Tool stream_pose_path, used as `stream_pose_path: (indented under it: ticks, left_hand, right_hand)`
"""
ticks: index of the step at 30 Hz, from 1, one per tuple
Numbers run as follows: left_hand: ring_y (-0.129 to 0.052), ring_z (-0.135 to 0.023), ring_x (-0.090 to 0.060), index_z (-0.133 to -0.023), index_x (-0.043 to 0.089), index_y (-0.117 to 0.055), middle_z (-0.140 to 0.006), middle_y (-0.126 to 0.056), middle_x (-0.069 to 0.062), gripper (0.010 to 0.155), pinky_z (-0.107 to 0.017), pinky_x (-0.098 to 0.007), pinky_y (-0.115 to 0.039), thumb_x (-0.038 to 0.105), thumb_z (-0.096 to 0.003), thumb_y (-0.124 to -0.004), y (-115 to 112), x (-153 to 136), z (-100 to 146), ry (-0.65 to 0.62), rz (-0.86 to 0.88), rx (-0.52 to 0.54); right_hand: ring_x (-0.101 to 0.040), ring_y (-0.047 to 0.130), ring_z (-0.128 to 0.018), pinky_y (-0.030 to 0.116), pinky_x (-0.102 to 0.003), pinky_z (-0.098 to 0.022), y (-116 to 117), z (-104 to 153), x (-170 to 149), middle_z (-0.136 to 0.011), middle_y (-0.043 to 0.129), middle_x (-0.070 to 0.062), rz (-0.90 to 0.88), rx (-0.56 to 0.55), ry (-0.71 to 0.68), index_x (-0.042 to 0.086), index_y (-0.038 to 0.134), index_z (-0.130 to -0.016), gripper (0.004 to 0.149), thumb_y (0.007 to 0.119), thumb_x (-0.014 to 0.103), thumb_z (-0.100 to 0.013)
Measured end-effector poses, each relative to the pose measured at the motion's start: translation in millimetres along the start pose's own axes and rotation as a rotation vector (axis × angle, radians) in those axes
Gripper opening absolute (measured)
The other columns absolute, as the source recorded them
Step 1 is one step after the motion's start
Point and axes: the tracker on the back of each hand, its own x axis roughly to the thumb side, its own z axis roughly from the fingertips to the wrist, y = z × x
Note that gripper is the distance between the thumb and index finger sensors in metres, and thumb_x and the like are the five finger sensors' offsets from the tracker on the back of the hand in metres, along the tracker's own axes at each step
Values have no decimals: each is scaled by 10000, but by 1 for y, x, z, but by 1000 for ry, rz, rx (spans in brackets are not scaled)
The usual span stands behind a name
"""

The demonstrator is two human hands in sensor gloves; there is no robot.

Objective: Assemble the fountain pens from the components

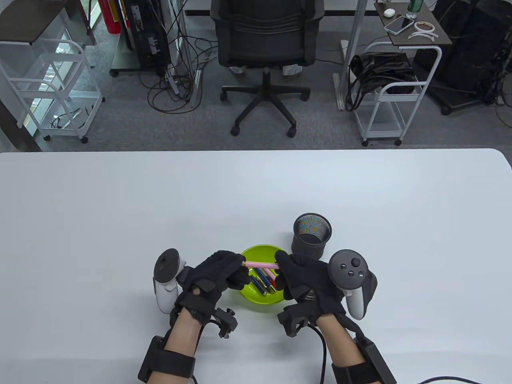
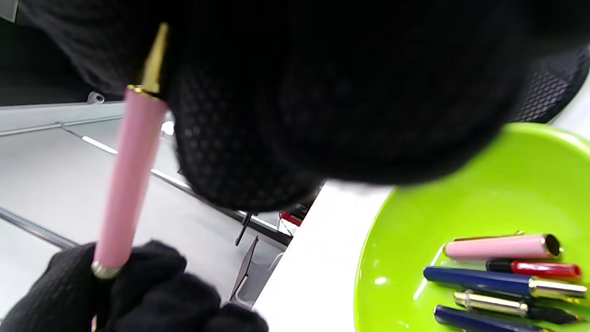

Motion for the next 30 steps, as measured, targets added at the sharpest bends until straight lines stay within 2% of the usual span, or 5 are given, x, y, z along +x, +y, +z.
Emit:
stream_pose_path:
  ticks: [6, 14, 20, 27, 30]
  left_hand:
    - [-958, -601, -288, -745, 198, -874, -647, -971, -49, 385, -471, -512, -795, 507, -551, -753, -3, 0, 0, -1, -11, -17]
    - [-955, -603, -287, -747, 196, -872, -647, -969, -49, 386, -474, -510, -794, 505, -555, -741, 4, -2, 1, 13, 8, 36]
    - [-953, -608, -297, -755, 188, -879, -657, -970, -62, 385, -477, -516, -791, 490, -548, -760, 4, -3, 0, 17, -5, 19]
    - [-962, -595, -300, -739, 187, -896, -640, -981, -66, 383, -468, -519, -795, 491, -533, -787, 3, 0, 0, -3, -15, 9]
    - [-964, -590, -298, -736, 185, -898, -635, -984, -63, 384, -465, -518, -797, 493, -536, -781, 6, 2, 1, -12, -21, 24]
  right_hand:
    - [-180, 1014, -54, 869, -413, -39, -4, 0, -3, -236, 1068, -15, 22, -31, 10, 146, 1006, -505, 526, 747, 597, -424]
    - [-142, 981, -143, 869, -364, -81, 5, -8, -2, -523, 1008, -32, -140, 249, -60, 156, 761, -936, 645, 855, 525, -416]
    - [-135, 983, -157, 875, -362, -90, 5, -6, 1, -540, 997, -36, -80, 216, -67, 178, 847, -852, 468, 862, 379, -429]
    - [-163, 989, -49, 866, -388, -26, 5, -7, -4, -330, 1043, -24, -36, 185, -15, 139, 999, -603, 511, 767, 561, -433]
    - [-177, 991, -70, 860, -389, -33, 5, -6, -5, -385, 1049, -57, -50, 168, -17, 108, 960, -695, 630, 721, 617, -412]
